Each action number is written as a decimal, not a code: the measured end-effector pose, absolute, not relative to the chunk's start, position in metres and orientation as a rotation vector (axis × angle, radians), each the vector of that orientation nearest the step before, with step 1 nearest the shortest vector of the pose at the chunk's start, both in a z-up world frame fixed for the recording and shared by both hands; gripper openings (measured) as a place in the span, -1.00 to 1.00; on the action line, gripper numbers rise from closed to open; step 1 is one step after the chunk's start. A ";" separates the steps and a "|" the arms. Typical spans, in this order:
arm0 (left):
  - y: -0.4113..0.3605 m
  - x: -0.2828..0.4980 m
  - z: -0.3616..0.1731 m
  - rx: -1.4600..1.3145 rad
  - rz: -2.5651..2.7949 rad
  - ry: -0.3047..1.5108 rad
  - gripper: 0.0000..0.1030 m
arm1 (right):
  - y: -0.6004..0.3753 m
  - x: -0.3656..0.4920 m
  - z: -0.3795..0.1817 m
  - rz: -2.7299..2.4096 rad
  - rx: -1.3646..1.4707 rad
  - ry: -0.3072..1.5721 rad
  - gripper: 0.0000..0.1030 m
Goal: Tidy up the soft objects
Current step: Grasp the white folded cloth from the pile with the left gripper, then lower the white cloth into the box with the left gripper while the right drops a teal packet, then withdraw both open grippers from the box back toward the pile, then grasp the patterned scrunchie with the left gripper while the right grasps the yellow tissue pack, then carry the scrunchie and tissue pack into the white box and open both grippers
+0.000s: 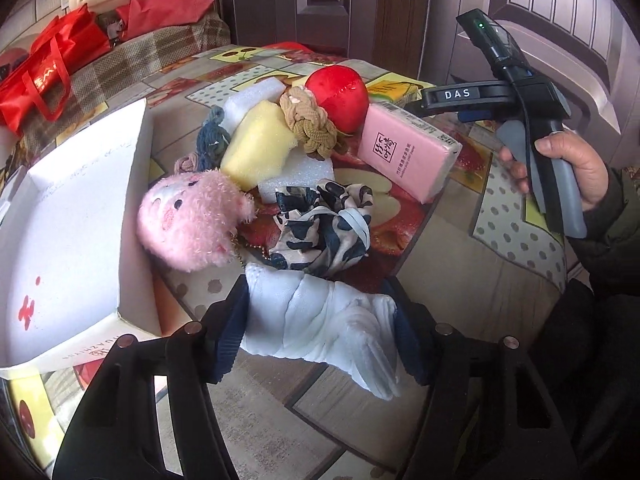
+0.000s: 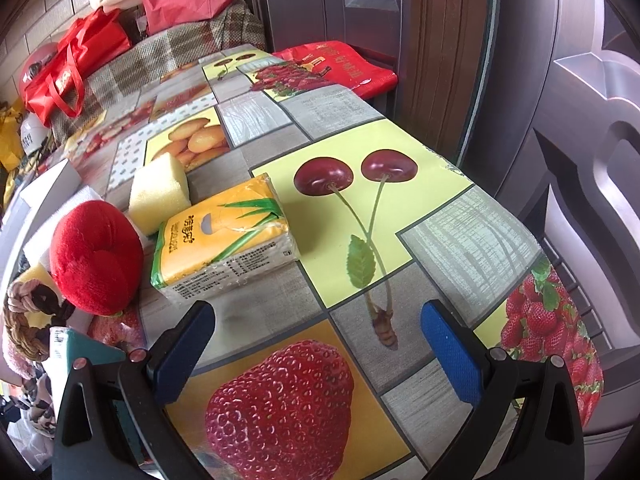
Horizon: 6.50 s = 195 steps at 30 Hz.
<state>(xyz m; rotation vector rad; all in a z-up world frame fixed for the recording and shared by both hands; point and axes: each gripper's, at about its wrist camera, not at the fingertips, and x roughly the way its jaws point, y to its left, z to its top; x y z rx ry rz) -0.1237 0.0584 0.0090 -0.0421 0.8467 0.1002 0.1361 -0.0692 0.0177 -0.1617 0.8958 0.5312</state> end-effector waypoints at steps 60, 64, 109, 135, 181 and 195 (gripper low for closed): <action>0.236 -0.208 0.047 -0.215 0.818 0.347 0.27 | 0.071 -0.083 0.055 1.373 -0.266 0.317 -0.49; 0.252 -0.201 0.046 -0.230 0.841 0.364 0.27 | 0.089 -0.086 0.055 1.367 -0.281 0.313 -0.49; 0.248 -0.211 0.052 -0.192 1.028 0.265 1.00 | 0.122 -0.094 0.055 1.255 -0.313 0.288 1.00; 0.158 -0.179 0.051 -0.111 0.504 0.340 0.99 | -0.036 0.016 0.069 1.003 -0.060 0.360 1.00; 0.098 -0.148 0.051 -0.061 0.260 0.421 -0.25 | -0.089 0.066 0.076 0.871 0.049 0.359 0.40; 0.165 -0.183 0.050 -0.127 0.480 0.380 -0.25 | -0.039 0.023 0.072 1.017 -0.083 0.336 0.40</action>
